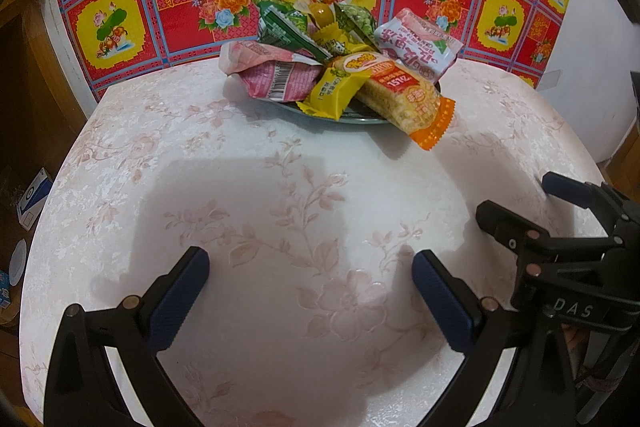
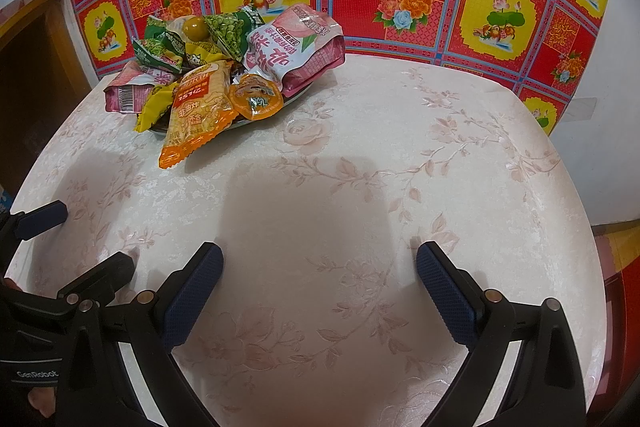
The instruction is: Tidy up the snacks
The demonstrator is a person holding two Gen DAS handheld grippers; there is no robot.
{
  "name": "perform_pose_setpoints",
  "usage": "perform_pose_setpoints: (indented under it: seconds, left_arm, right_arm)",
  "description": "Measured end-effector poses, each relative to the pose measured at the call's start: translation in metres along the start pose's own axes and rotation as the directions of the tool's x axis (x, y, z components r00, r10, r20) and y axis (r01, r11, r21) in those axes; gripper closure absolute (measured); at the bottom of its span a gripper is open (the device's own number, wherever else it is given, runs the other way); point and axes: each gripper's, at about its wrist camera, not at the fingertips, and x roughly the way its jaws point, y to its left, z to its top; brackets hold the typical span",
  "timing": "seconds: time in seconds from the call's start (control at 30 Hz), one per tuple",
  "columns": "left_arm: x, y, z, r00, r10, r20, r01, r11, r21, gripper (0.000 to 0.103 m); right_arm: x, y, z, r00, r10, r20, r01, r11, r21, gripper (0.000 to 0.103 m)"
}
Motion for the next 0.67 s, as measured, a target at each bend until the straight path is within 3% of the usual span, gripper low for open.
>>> perform_pose_setpoints:
  seconds: [0.67]
  left_arm:
    - [-0.0002,0.0003,0.0002,1.0,0.0,0.0,0.0,1.0,0.0,0.0]
  right_arm:
    - [-0.0002,0.0,0.0003,1.0,0.0,0.0,0.0,1.0,0.0,0.004]
